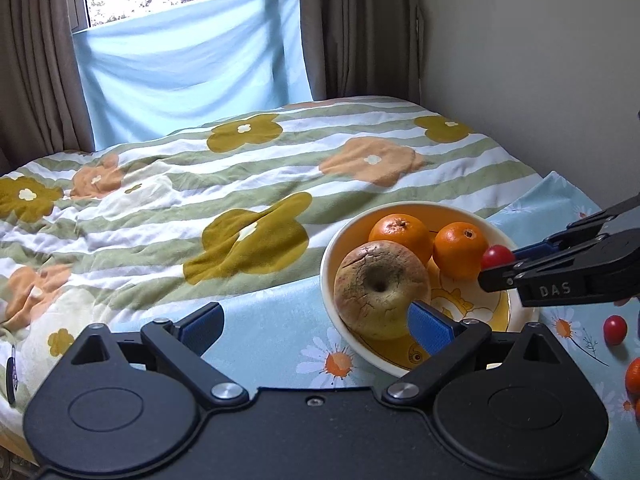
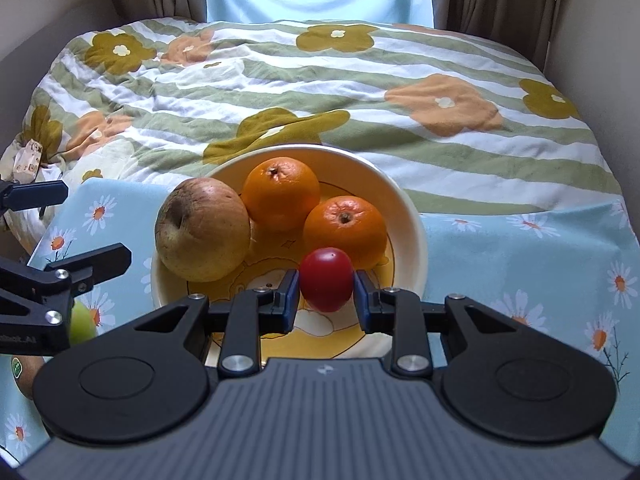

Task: Organize fruits
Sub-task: 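Lower the apple into the bowl with the left tool while the right tool drops the tomato in, then lift both open tools away from the bowl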

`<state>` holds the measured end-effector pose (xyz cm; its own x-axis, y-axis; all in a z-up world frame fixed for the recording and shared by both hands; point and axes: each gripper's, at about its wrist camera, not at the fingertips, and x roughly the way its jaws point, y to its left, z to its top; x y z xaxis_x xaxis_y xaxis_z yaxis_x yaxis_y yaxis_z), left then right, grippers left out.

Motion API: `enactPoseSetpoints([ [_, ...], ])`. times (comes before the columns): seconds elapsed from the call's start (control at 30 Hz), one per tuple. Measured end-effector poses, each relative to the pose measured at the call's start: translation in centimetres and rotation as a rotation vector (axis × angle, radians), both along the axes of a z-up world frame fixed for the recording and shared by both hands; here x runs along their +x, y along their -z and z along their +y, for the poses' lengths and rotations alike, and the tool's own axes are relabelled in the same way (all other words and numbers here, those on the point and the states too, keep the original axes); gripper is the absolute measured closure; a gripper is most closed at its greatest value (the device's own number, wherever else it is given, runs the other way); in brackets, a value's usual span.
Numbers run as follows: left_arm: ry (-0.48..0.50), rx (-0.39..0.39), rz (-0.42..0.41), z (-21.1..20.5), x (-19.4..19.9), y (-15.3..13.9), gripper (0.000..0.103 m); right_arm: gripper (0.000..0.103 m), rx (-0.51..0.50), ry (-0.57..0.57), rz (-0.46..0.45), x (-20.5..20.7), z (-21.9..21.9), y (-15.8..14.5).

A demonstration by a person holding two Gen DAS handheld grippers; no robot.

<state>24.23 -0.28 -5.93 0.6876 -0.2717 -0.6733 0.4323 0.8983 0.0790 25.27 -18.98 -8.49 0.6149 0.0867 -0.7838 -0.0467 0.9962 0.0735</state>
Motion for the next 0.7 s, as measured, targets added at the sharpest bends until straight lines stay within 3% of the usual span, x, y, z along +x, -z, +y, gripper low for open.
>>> enactPoseSetpoints([
  [0.3,-0.02,-0.014,-0.013,1.3,-0.7,-0.4,0.003,0.057,0.016,-0.003,0.01,-0.1,0.4,1.4],
  [0.37,-0.025,-0.02,-0.013,1.3,-0.8,-0.4,0.003,0.03,0.022,0.005,-0.003,-0.3,0.2,1.3],
  [0.47,-0.034,-0.03,-0.018,1.3,-1.0,-0.9,0.003,0.006,0.023,0.033,-0.046,-1.0,-0.4,0.5],
  [0.53,-0.038,-0.043,-0.023,1.5,-1.3,-1.5,0.003,0.0,0.027,0.048,-0.074,-1.4,-0.8,-0.4],
  [0.7,-0.069,-0.042,-0.049,1.7,-2.4,-2.6,0.003,0.0,0.013,0.043,-0.103,-2.5,-1.6,-2.1],
])
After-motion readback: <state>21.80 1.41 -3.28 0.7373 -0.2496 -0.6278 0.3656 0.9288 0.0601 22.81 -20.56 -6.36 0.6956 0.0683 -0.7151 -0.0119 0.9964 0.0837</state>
